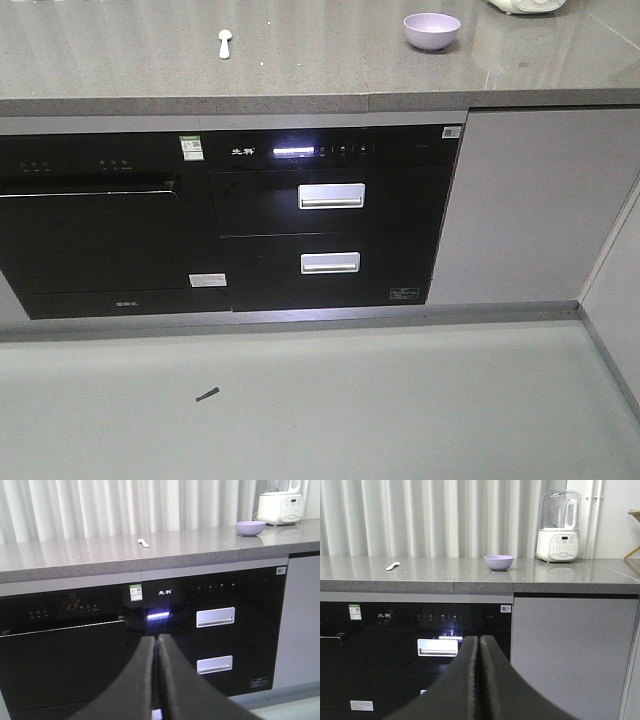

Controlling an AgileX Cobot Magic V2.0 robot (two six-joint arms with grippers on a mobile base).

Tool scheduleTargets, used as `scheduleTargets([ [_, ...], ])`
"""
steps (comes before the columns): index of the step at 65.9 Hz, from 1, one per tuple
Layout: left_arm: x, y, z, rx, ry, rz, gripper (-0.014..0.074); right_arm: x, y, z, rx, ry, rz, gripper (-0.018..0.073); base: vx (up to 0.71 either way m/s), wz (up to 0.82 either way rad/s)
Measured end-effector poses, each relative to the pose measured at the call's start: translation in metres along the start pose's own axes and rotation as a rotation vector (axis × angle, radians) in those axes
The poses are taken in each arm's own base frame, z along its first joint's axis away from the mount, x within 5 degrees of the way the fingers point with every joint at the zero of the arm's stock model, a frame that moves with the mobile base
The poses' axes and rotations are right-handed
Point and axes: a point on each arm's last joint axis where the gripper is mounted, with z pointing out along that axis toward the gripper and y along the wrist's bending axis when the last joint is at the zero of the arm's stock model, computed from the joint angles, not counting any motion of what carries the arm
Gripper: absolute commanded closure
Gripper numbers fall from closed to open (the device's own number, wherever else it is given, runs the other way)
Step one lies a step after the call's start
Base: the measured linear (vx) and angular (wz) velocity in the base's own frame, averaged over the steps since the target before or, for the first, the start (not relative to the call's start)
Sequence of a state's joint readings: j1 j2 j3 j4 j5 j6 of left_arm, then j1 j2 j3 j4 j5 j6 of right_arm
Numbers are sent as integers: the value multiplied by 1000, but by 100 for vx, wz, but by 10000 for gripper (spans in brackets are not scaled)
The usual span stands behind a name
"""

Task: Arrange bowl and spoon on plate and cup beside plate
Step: 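Continue driving closer to the counter holding the spoon and bowl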

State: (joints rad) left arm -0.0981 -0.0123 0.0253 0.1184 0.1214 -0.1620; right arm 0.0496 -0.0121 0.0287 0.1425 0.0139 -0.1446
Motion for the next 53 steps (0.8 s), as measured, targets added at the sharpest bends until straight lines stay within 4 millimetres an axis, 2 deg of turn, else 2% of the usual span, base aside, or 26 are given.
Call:
scheduleTargets([
  [53, 0, 0, 0, 0, 0, 0, 603, 0, 0, 0, 0, 0, 0, 561, 8, 2],
])
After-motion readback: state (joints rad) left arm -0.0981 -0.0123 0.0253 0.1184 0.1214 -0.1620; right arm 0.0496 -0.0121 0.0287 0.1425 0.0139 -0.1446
